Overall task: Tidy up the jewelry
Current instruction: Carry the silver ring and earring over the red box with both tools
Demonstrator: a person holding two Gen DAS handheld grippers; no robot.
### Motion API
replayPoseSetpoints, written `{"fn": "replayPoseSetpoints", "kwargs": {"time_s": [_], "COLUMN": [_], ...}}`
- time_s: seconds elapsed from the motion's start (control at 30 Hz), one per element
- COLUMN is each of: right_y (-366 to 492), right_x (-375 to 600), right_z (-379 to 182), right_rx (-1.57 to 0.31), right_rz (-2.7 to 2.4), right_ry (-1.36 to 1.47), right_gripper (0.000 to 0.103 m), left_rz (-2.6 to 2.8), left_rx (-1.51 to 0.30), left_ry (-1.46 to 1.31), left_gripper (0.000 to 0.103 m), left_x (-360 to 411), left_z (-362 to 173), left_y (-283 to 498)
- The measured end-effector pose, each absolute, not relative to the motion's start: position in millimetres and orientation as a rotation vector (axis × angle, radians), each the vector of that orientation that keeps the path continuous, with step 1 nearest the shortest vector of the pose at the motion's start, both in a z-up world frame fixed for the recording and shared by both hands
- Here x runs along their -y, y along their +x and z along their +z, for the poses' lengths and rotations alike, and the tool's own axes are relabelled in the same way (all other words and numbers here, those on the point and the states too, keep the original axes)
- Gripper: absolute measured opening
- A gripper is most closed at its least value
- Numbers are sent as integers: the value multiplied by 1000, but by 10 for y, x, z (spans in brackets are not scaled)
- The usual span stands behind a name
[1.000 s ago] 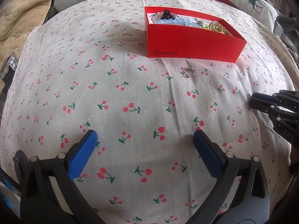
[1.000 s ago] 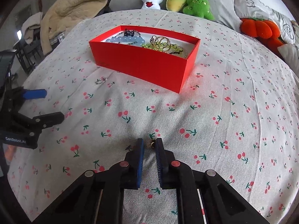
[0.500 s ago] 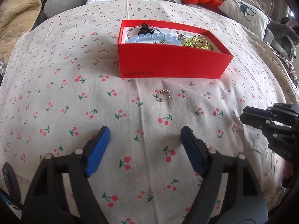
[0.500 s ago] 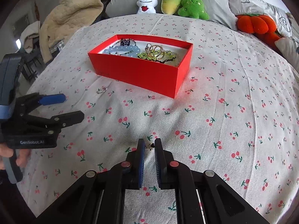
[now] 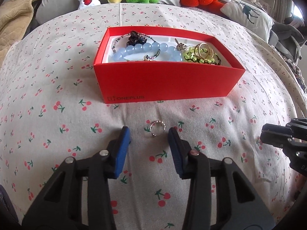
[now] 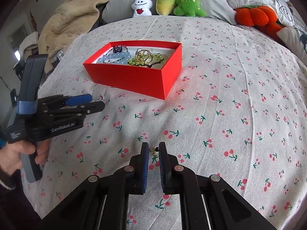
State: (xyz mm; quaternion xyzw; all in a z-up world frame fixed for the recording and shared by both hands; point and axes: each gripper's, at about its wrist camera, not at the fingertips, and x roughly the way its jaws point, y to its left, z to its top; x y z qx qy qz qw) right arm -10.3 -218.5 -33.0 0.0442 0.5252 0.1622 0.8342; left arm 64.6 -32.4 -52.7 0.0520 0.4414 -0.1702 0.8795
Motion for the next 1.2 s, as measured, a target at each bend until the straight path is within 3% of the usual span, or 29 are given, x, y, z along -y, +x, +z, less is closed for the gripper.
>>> {"fn": "replayPoseSetpoints", "kwargs": {"time_s": [0.17, 0.23, 0.4, 0.83, 1.2], "right_y": [-78, -65, -50, 80, 330], "right_x": [2272, 2296, 2295, 2224, 2095], "right_z": [-303, -294, -270, -160, 44], "right_rx": [-1107, -1105, -1099, -1071, -1029], "right_rz": [326, 320, 312, 304, 307], "right_ry": [124, 130, 133, 142, 177], "right_gripper": [10, 10, 10, 10, 10], "left_rz": [-356, -369, -389, -388, -392], "left_rx": [-917, -919, -922, -926, -883], "left_ry": [128, 127, 118, 95, 58], "left_gripper": [31, 20, 4, 3, 3], "left_x": [357, 366, 369, 315, 300], "left_z": [-529, -528, -525, -416, 12], "left_y": [658, 665, 671, 572, 548]}}
